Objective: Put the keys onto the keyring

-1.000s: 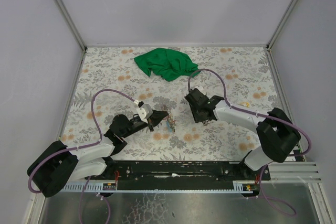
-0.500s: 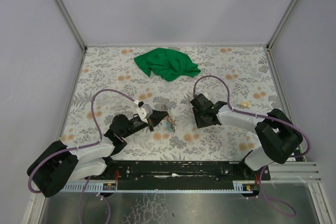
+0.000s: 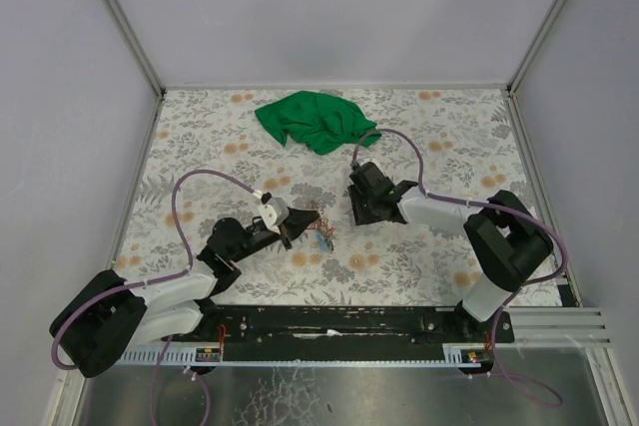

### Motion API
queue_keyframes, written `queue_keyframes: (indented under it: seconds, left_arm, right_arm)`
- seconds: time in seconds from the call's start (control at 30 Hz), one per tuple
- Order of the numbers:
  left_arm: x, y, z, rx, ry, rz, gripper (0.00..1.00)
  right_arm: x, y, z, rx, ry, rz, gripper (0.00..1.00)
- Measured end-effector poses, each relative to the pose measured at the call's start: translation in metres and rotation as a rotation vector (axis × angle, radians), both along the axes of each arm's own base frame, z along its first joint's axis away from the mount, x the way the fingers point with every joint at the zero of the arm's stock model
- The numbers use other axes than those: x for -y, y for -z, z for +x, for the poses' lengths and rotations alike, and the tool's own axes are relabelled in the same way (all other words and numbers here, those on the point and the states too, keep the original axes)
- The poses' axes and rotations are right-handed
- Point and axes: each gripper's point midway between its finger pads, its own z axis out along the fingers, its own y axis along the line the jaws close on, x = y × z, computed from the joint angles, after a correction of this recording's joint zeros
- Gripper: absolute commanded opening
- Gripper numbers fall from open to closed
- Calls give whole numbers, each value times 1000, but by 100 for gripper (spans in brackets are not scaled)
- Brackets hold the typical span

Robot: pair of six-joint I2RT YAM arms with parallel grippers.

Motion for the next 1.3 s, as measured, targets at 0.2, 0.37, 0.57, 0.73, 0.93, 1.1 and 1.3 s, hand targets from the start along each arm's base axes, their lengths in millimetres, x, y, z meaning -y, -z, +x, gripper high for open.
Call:
queue_keyframes:
  seconds: [0.2, 0.37, 0.57, 0.73, 0.93, 1.1, 1.3]
  left_arm:
    - [-2, -5, -1, 12, -4, -10, 0]
    - [-2, -4, -1, 12, -4, -10, 0]
    - [-2, -5, -1, 12, -4, -10, 0]
    - [-2, -4, -1, 11, -4, -10, 0]
    - [-2, -4, -1, 10, -4, -9, 0]
    - [-2, -4, -1, 10, -4, -9, 0]
    - [-2, -4, -1, 9, -4, -8, 0]
  right_arm:
    - [-2, -19, 23, 23, -40, 53, 39]
    - [10, -27, 40, 34, -46, 77, 24]
    - [25, -19, 55, 26, -30, 63, 18]
    - [31, 6, 50, -32, -43, 20, 13]
    - [32, 7, 48, -34, -40, 25, 12]
    - [37, 7, 22, -66, -38, 43, 13]
    - [23, 7, -19, -111, -74, 51, 14]
